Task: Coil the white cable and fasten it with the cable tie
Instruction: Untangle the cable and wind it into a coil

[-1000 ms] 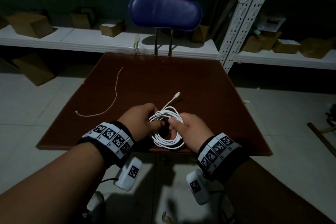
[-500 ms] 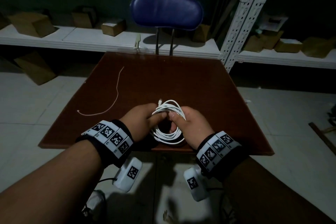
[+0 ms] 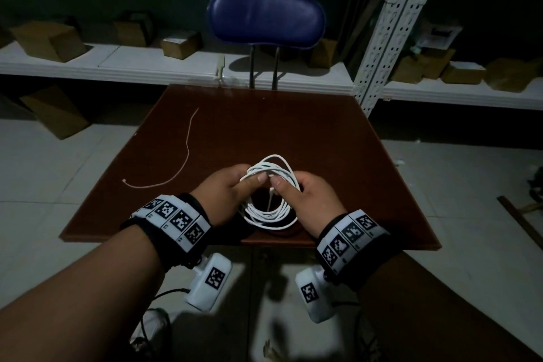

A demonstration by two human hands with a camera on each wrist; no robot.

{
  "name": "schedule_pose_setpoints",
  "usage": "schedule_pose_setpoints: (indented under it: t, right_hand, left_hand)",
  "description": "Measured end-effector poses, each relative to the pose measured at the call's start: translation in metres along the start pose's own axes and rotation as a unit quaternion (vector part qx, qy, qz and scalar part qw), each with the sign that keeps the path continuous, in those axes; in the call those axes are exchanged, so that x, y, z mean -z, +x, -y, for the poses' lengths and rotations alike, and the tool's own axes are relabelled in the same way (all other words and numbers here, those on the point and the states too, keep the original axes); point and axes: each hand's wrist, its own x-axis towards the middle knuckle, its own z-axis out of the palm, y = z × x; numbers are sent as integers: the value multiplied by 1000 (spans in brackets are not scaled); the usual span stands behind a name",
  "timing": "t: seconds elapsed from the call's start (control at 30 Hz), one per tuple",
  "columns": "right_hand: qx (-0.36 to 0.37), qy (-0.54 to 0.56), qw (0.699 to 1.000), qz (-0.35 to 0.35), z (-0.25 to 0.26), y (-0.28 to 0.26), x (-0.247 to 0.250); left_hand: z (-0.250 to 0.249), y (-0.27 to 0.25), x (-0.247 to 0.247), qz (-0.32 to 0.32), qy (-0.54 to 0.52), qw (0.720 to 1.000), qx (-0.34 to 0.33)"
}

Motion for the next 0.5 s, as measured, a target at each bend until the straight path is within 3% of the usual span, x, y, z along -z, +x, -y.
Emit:
schedule_pose_setpoints:
  t: [0.1, 0.2, 0.27, 0.33, 0.5]
  right_hand:
    - [-41, -14, 999, -17, 3, 0, 3]
    - [-191, 28, 980, -56, 0, 5, 4]
    - [-298, 131, 944, -44, -1, 6, 4]
    - [-368, 227, 902, 14, 2, 1, 1]
    - [-374, 426, 818, 97, 2, -9, -7]
  left_hand:
    - [1, 1, 0, -26, 7, 1000, -3]
    - [1, 4, 2, -85, 25, 996, -10]
    - [1, 5, 5, -116, 10, 993, -5]
    - [0, 6, 6, -134, -26, 991, -5]
    - [-2, 6, -1, -146, -63, 987, 1]
